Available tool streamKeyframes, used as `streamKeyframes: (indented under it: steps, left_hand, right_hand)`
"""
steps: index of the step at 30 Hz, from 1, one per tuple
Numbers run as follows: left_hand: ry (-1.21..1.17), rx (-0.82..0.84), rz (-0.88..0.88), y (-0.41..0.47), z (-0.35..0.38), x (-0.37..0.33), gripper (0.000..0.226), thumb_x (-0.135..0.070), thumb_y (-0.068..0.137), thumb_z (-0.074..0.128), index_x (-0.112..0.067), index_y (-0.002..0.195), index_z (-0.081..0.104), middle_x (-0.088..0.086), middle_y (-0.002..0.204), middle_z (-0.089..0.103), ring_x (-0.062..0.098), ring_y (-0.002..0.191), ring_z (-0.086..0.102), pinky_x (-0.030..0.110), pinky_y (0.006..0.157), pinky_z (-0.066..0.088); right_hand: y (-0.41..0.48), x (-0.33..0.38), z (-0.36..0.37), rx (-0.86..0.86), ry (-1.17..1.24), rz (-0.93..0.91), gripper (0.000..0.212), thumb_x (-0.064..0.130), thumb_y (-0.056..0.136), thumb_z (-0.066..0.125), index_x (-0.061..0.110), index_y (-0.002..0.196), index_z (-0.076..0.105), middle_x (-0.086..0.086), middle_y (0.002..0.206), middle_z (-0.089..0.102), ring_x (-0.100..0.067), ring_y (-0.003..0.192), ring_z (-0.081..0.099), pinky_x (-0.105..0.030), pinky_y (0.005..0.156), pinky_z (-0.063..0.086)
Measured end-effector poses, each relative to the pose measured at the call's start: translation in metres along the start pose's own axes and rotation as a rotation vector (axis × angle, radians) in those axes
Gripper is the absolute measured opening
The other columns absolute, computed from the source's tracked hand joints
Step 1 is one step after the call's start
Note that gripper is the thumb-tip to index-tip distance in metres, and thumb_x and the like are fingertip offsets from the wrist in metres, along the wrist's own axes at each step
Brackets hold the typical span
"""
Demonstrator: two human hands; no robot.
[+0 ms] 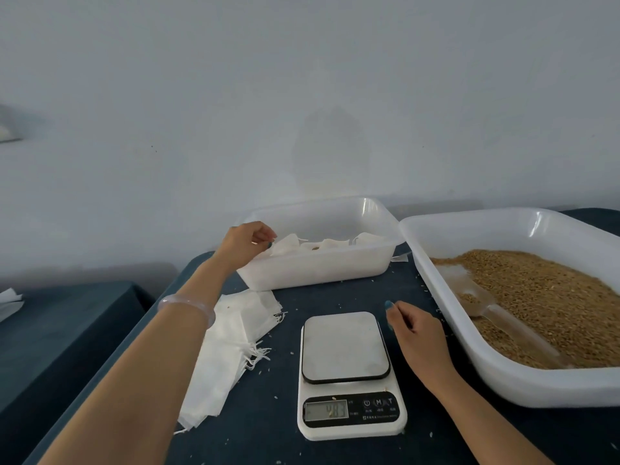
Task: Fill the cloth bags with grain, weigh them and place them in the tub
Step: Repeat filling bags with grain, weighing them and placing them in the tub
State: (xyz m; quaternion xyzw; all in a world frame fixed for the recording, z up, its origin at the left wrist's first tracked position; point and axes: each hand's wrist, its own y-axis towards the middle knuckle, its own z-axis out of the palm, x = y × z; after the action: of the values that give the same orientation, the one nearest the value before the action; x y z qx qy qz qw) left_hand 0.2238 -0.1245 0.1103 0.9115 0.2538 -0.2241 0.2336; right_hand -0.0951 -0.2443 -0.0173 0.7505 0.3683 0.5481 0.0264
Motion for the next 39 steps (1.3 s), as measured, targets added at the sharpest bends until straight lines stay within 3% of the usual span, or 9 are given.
streamKeyframes:
  steps: [6, 9, 11, 13, 16, 19, 26, 32, 39]
  left_hand:
    - [0.070, 0.079, -0.062, -0.023, -0.048, 0.017, 0.011, -0.017, 0.082, 0.072, -0.027, 0.078, 0.072, -0.007, 0.071, 0.073, 0.003, 0.065, 0.067, 0.020, 0.070, 0.053]
    - [0.343, 0.439, -0.182, -0.041, -0.063, 0.024, 0.006, -0.023, 0.079, 0.076, -0.028, 0.076, 0.075, -0.005, 0.071, 0.073, 0.003, 0.055, 0.061, 0.016, 0.056, 0.049]
    - [0.509, 0.777, -0.300, -0.059, -0.060, 0.026, 0.019, -0.024, 0.079, 0.079, -0.030, 0.096, 0.076, -0.010, 0.086, 0.075, 0.000, 0.070, 0.066, 0.016, 0.059, 0.051]
    - [0.583, 0.937, -0.348, -0.076, -0.048, 0.033, 0.042, -0.030, 0.075, 0.084, -0.029, 0.114, 0.068, -0.015, 0.102, 0.071, 0.005, 0.093, 0.067, 0.017, 0.068, 0.054]
    - [0.637, 0.899, -0.276, -0.096, -0.029, 0.046, 0.052, -0.041, 0.069, 0.086, -0.031, 0.113, 0.060, -0.016, 0.105, 0.061, 0.009, 0.099, 0.063, 0.018, 0.077, 0.050]
    - [0.630, 0.787, -0.183, -0.103, -0.026, 0.055, 0.042, -0.047, 0.071, 0.084, -0.034, 0.102, 0.059, -0.015, 0.099, 0.058, 0.007, 0.090, 0.059, 0.016, 0.070, 0.042]
    - [0.260, 0.628, -0.244, -0.104, -0.045, 0.070, 0.027, -0.015, 0.076, 0.083, -0.030, 0.093, 0.069, -0.005, 0.092, 0.074, 0.012, 0.074, 0.074, 0.019, 0.065, 0.056]
    - [0.223, 0.476, -0.238, -0.103, -0.049, 0.076, 0.026, -0.016, 0.071, 0.087, -0.016, 0.085, 0.065, 0.001, 0.080, 0.071, 0.016, 0.068, 0.073, 0.019, 0.060, 0.055]
    - [0.192, 0.415, -0.287, -0.107, -0.042, 0.072, 0.015, -0.027, 0.081, 0.081, -0.036, 0.071, 0.074, -0.019, 0.072, 0.073, 0.004, 0.065, 0.071, 0.010, 0.059, 0.049]
  right_hand:
    - [0.000, 0.000, 0.000, 0.004, 0.010, 0.021, 0.043, 0.032, 0.099, 0.052, 0.020, 0.058, 0.042, 0.005, 0.051, 0.042, -0.006, 0.048, 0.035, -0.024, 0.050, 0.029]
    - [0.000, 0.000, -0.001, 0.006, 0.012, 0.031, 0.043, 0.033, 0.099, 0.052, 0.020, 0.059, 0.043, 0.005, 0.051, 0.043, -0.006, 0.048, 0.036, -0.024, 0.050, 0.030]
    - [0.000, 0.000, -0.001, 0.008, 0.011, 0.029, 0.043, 0.032, 0.099, 0.052, 0.019, 0.059, 0.043, 0.004, 0.051, 0.043, -0.006, 0.048, 0.036, -0.025, 0.050, 0.030]
    - [0.001, 0.000, 0.000, 0.009, 0.015, 0.027, 0.043, 0.033, 0.099, 0.052, 0.019, 0.059, 0.043, 0.004, 0.051, 0.043, -0.006, 0.047, 0.035, -0.025, 0.050, 0.029]
    - [0.000, -0.001, 0.000, 0.005, 0.012, 0.015, 0.044, 0.033, 0.098, 0.053, 0.020, 0.059, 0.039, 0.006, 0.050, 0.040, -0.006, 0.047, 0.033, -0.024, 0.049, 0.027]
    - [-0.001, -0.001, -0.001, 0.002, 0.011, 0.006, 0.044, 0.034, 0.098, 0.052, 0.018, 0.059, 0.040, 0.005, 0.050, 0.041, -0.005, 0.046, 0.033, -0.023, 0.048, 0.027]
    - [-0.001, 0.000, -0.002, -0.001, 0.024, 0.014, 0.043, 0.032, 0.098, 0.053, 0.014, 0.060, 0.042, 0.004, 0.050, 0.041, -0.007, 0.047, 0.034, -0.031, 0.051, 0.029]
    - [-0.001, 0.001, -0.002, 0.003, 0.017, 0.022, 0.044, 0.033, 0.098, 0.053, 0.013, 0.061, 0.044, 0.000, 0.051, 0.042, -0.006, 0.047, 0.034, -0.031, 0.051, 0.030]
    - [-0.001, 0.001, -0.002, 0.012, 0.012, 0.030, 0.043, 0.033, 0.098, 0.052, 0.010, 0.063, 0.046, -0.010, 0.057, 0.048, -0.008, 0.048, 0.036, -0.032, 0.052, 0.031]
